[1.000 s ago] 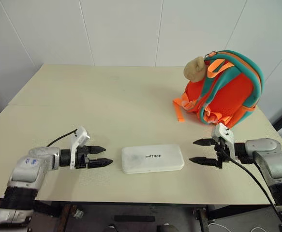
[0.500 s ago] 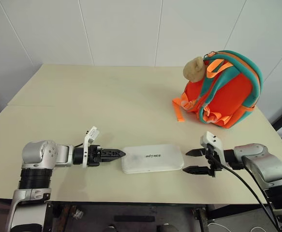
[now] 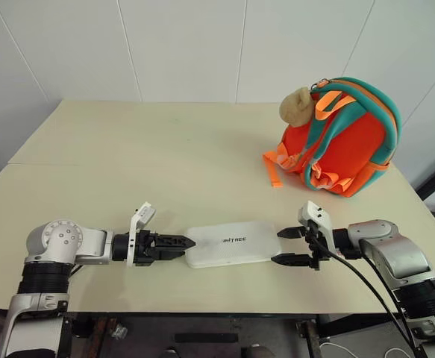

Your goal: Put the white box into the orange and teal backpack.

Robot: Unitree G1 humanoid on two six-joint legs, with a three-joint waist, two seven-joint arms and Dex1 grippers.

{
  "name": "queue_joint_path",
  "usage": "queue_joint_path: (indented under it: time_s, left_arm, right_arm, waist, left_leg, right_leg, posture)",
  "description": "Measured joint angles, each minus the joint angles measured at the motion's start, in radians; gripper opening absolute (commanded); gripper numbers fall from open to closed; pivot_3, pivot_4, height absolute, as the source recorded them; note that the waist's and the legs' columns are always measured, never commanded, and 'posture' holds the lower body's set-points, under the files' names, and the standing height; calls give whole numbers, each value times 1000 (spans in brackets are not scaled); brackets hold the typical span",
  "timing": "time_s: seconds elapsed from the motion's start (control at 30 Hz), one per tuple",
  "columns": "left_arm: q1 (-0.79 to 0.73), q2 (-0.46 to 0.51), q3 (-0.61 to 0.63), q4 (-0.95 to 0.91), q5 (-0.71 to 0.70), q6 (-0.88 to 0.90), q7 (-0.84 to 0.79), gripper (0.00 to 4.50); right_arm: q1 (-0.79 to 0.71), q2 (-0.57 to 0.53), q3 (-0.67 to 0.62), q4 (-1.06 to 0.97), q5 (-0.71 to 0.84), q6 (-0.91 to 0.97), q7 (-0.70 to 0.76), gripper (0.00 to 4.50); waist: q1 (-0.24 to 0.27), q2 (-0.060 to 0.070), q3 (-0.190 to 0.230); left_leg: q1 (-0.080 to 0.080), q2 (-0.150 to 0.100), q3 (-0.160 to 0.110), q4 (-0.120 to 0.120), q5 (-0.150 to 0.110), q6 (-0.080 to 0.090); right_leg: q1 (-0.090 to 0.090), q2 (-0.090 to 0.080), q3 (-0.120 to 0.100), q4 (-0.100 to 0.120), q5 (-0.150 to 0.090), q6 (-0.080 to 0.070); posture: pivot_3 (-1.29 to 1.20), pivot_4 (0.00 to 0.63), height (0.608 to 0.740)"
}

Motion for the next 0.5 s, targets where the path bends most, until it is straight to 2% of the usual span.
queue_joint_path:
  time_s: [0.13,0.33,0.5]
  left_arm:
    - [-2,-22,23,40,-80,1,93,4498]
    - [-23,-169,96,101,-129,2,229,4498]
    - [-13,-213,115,96,-162,-2,291,4498]
  right_arm:
    - [5,6,-1,-3,1,-6,-9,4456]
    - [11,28,1,-31,6,0,-20,4456]
    - [13,38,8,-41,7,2,-22,4456]
  waist:
    - [1,0,0]
    - [10,0,0]
    - [19,0,0]
  left_leg:
    - [0,0,0,1,0,0]
    - [0,0,0,3,0,0]
    - [0,0,0,3,0,0]
  right_leg:
    - [0,0,0,1,0,0]
    - [0,0,0,1,0,0]
    - [1,0,0,1,0,0]
  posture:
    - [0,150,740]
    - [0,150,740]
    - [0,150,740]
